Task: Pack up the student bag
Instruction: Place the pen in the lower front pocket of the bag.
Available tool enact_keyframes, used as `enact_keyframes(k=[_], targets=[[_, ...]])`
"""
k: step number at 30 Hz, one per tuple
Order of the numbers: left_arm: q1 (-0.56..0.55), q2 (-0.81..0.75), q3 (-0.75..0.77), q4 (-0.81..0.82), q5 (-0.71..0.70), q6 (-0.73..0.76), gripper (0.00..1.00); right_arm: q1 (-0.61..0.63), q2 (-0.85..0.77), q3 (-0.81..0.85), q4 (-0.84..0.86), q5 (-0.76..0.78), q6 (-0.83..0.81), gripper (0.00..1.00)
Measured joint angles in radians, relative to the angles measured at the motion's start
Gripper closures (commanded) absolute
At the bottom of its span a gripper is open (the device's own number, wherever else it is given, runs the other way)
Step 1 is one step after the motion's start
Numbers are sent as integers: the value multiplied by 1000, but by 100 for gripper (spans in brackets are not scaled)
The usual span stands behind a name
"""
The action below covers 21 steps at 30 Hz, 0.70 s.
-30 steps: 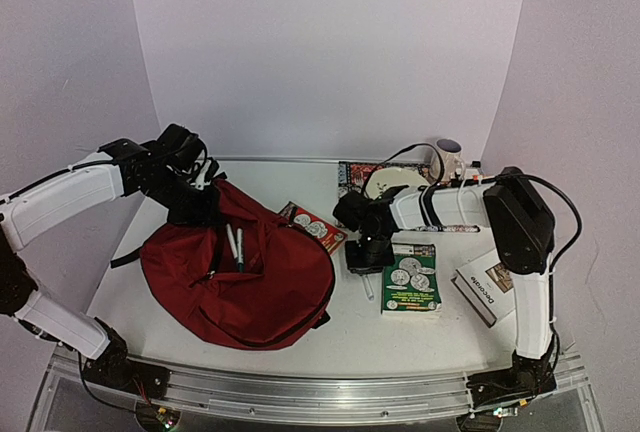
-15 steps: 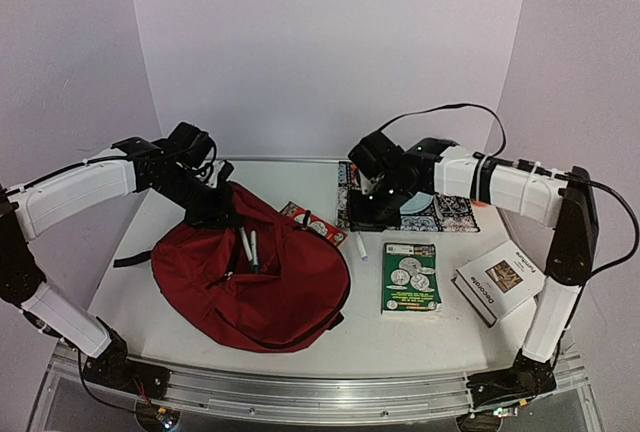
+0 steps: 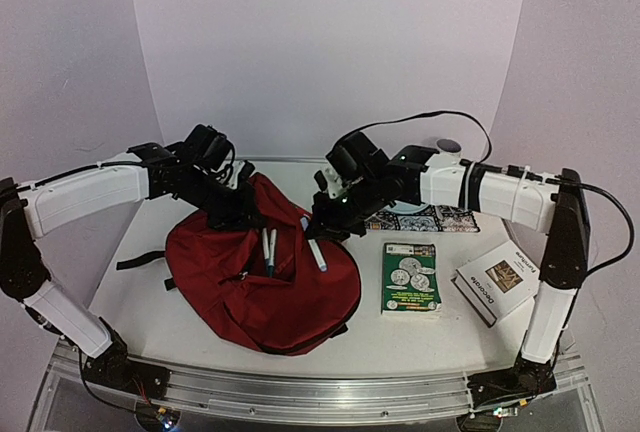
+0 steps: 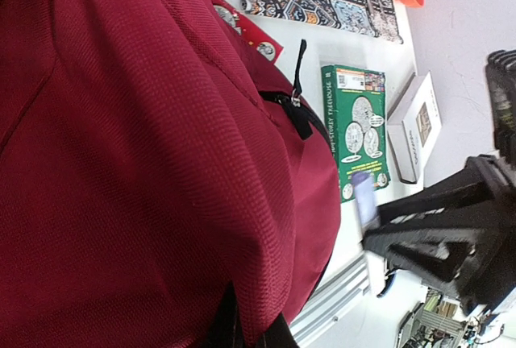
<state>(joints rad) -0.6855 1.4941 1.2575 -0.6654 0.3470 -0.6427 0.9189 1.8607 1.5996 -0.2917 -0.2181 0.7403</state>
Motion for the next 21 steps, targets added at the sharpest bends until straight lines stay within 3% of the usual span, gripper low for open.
enact_keyframes(k=[11,21], targets=[[-14,26,0,67,1,-39,100,37,119,0,157,-134,84,100],[-29,27,-9,90,2,-40,100,42,163,-1,300,-32,231,100]])
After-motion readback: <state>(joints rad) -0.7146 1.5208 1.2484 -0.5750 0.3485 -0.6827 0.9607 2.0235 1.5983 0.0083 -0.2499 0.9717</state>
